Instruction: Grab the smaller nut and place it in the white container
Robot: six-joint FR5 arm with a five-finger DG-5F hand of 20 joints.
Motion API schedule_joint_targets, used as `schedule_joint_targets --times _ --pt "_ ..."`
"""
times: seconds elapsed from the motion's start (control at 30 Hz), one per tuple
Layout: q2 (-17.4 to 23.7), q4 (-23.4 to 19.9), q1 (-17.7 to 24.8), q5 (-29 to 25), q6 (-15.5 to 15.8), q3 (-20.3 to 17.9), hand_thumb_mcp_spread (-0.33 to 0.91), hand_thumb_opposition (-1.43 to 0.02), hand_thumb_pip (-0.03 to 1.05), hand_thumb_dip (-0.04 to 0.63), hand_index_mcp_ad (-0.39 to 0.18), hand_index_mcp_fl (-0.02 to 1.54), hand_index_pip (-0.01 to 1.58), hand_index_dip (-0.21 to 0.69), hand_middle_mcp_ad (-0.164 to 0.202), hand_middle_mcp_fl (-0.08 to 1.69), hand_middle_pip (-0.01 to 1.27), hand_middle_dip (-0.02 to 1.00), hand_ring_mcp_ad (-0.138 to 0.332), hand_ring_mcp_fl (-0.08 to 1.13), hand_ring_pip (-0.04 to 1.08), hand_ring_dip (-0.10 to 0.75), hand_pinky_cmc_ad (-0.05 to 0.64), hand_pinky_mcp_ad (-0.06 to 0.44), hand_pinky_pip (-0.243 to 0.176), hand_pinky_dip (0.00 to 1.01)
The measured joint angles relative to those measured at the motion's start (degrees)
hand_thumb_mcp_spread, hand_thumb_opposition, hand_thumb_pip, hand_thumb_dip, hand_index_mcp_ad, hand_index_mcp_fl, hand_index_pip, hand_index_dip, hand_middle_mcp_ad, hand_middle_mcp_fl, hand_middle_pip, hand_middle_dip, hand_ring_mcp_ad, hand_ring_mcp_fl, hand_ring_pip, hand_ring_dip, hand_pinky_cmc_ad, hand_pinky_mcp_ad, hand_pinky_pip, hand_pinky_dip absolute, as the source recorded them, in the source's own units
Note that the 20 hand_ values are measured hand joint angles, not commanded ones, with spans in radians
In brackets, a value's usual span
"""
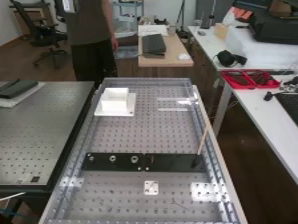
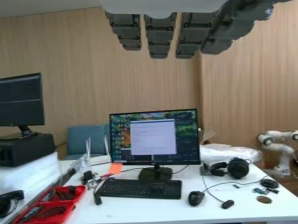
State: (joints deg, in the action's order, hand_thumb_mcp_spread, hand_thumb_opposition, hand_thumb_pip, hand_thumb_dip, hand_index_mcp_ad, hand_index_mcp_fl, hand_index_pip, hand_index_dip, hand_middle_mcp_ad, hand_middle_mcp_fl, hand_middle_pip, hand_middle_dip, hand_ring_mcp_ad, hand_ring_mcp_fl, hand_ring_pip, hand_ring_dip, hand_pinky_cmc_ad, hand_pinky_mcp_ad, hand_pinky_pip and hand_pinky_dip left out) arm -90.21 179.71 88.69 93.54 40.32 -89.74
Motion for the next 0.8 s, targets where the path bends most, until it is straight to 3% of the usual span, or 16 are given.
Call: schedule_joint_targets --times 0.13,0.17,0.23,0.27,0.43,0.5,0.7,0.8 --pt "0.2 -0.1 0.1 -0.1 0.0 -0.3 0.00 -0.01 0.01 0.007 -0.010 0.00 0.01 0.016 0.056 0.01 0.02 0.02 0.052 0.02 0.01 0.012 0.051 0.051 -0.010 0.01" --pt "0.3 -0.1 0.1 -0.1 0.0 -0.3 0.03 -0.04 0.05 0.000 -0.010 0.00 0.00 0.016 0.056 0.01 0.02 0.03 0.052 0.02 0.02 0.012 0.047 0.051 -0.010 0.02" --pt "0.3 -0.1 0.1 -0.1 -0.1 -0.4 0.19 -0.21 0.27 0.037 -0.012 0.01 0.02 0.019 0.056 0.05 0.05 0.03 0.052 0.02 0.03 0.017 0.066 0.068 -0.010 0.10" --pt "0.4 -0.1 0.1 -0.1 0.0 -0.5 0.24 -0.28 0.28 0.037 -0.016 0.00 0.02 0.016 0.056 0.04 0.07 0.05 0.052 0.02 0.02 0.024 0.077 0.080 -0.010 0.14" --pt "0.4 0.0 0.1 0.0 -0.2 -0.6 0.28 -0.53 0.28 0.040 -0.037 0.01 0.05 0.049 0.058 0.06 0.11 0.13 0.094 0.00 0.08 0.042 0.227 0.232 -0.012 0.29" --pt "0.3 0.0 0.0 0.0 -0.4 -0.6 0.28 -0.58 0.28 0.040 -0.037 0.00 0.05 0.051 0.058 0.05 0.11 0.14 0.110 0.00 0.08 0.054 0.283 0.248 -0.030 0.34" --pt "-0.1 -0.3 -0.3 0.4 -0.8 -0.8 0.29 -0.63 0.29 0.037 -0.037 0.02 0.07 0.063 0.058 0.10 0.12 0.16 0.138 0.01 0.09 0.068 0.328 0.297 -0.044 0.39" --pt "-0.2 -0.5 -0.5 0.7 -0.8 -0.7 0.30 -0.65 0.29 0.040 -0.037 0.02 0.07 0.065 0.061 0.10 0.12 0.16 0.152 0.00 0.09 0.080 0.354 0.297 -0.061 0.40"
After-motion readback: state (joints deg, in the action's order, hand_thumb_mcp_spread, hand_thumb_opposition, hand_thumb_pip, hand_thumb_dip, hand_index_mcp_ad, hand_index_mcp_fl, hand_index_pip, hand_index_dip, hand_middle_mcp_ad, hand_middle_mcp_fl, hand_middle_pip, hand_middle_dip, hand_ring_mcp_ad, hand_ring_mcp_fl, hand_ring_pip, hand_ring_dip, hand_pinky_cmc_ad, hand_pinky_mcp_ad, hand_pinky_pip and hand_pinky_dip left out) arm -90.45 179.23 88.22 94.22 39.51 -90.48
